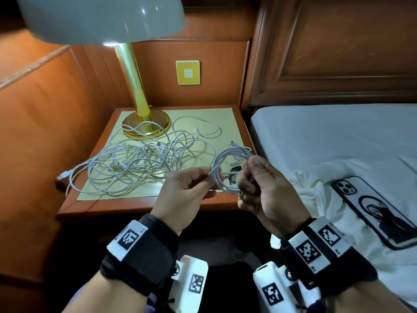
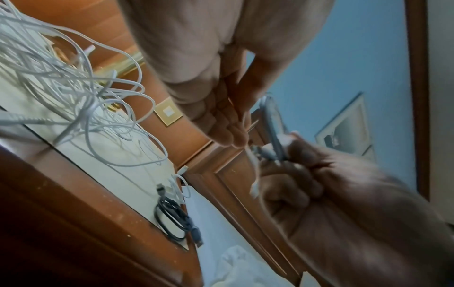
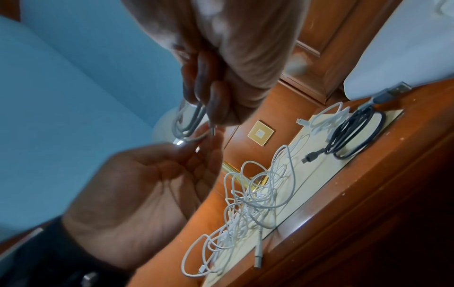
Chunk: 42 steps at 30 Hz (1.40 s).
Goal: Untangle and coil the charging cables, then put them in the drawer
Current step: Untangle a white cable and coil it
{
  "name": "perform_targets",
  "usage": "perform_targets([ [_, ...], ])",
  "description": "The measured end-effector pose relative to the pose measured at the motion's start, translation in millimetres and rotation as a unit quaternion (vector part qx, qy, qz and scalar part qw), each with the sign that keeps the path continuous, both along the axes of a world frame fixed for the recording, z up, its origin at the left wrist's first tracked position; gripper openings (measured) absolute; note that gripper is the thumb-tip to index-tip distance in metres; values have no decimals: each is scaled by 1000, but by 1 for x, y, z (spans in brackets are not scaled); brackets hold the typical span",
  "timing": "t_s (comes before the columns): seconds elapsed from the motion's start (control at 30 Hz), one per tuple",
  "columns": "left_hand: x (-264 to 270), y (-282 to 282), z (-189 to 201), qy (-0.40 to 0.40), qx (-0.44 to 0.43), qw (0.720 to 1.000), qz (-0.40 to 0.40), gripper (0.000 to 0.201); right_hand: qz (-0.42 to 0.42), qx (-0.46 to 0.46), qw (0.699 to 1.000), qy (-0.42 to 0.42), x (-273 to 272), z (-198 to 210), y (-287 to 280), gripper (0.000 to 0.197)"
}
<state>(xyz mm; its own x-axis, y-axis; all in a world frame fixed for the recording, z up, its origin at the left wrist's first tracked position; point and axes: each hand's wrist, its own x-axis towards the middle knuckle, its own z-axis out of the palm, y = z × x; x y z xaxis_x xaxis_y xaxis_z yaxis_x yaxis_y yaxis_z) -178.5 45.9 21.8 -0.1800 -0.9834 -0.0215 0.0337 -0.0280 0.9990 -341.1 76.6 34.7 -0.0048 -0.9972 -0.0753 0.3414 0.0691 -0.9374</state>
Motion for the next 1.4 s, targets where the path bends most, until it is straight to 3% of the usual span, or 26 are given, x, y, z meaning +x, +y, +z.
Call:
perform_targets([
  [0.1,1,3,4,81,36,995,-43,31,4,4,999,33,2,-5,-3,35],
  [0.27,1,-1,-4,-75,-82,994,-16,21,-7,-24,993,119,0,-13,-7,33],
  [0.37,-2,-2,-5,-99,-108,989,-6,14,-19,-35,985,170,1,-17,-8,33],
  [0.53,-7,3,4,18,-15,997,-73,14,-46,-36,985,161,-1,-17,-9,40],
  [0.63,-8,2,8,8,25,996,-85,10,-40,-39,987,154,-2,-15,-9,37],
  [0.8,-7,-1,5,-30,-16,996,-88,53,-35,-48,987,152,-1,-18,-10,37],
  [0.93,0,-3,2,-65,0,991,-120,18,-62,-61,983,162,-2,-18,-11,38],
  [1.03,6,-7,-4,-82,2,987,-139,31,-108,-64,964,234,-10,-22,-15,36],
  [1.1,9,-9,-7,-90,-9,990,-104,42,-126,-70,959,244,-15,-23,-17,33],
  [1.27,11,-12,-9,-254,-113,961,-8,41,-127,-76,933,327,-14,-20,-14,29],
  [1.4,8,-13,-12,-215,-82,973,35,35,-98,-106,941,307,-9,-23,-13,32],
])
